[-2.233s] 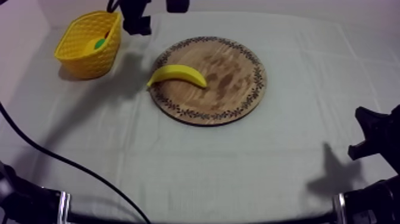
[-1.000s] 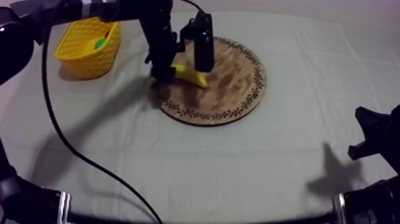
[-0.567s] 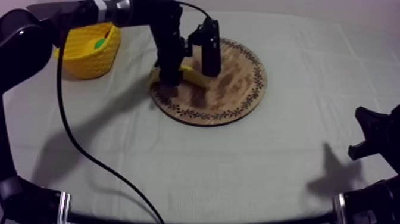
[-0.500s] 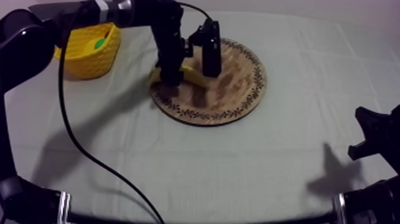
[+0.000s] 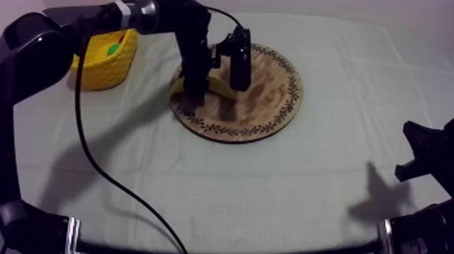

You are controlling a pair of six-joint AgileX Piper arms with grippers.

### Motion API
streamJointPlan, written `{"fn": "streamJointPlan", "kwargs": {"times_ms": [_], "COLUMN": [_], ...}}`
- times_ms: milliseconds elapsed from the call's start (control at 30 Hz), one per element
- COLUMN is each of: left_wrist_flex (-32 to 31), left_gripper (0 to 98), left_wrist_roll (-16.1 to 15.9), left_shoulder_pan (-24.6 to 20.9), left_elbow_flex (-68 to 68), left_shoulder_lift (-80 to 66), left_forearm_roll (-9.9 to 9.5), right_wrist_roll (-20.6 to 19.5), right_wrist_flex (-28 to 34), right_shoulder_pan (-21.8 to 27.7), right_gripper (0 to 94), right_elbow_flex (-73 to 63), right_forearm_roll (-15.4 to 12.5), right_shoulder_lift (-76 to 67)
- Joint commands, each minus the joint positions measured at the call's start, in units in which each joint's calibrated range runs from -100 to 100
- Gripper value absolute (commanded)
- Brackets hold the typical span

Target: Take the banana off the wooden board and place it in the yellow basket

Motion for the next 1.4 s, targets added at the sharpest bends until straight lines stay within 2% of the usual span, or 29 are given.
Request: {"fn": "streamJointPlan", "kwargs": {"times_ms": [0,200,367,833,1200,1367], "left_wrist_flex": [0.16,1.51,1.74,2.64,4.84,8.18], "left_gripper": [49.5,34.6,27.6,21.8,20.5,18.3], "left_wrist_roll": [-0.21,-1.07,-1.22,-1.92,-0.09,1.66], "left_shoulder_pan": [-0.02,-0.08,-0.24,-1.84,-3.68,-5.38], "left_elbow_flex": [-0.26,-1.52,-2.24,-0.94,8.10,14.08], "left_shoulder_lift": [0.11,0.28,0.17,-5.51,-25.83,-35.90], "left_forearm_roll": [0.19,0.84,1.06,2.00,3.26,3.65], "right_wrist_roll": [0.01,0.01,0.01,0.01,0.01,0.01], "right_wrist_flex": [0.03,0.03,0.03,0.03,0.03,0.03], "right_shoulder_pan": [0.00,0.00,0.00,0.00,0.00,0.00], "right_gripper": [0.3,0.3,0.3,0.3,0.3,0.3], "right_elbow_flex": [-0.03,-0.03,-0.03,-0.03,-0.03,-0.03], "right_forearm_roll": [0.00,0.00,0.00,0.00,0.00,0.00], "right_shoulder_lift": [0.00,0.00,0.00,0.00,0.00,0.00]}}
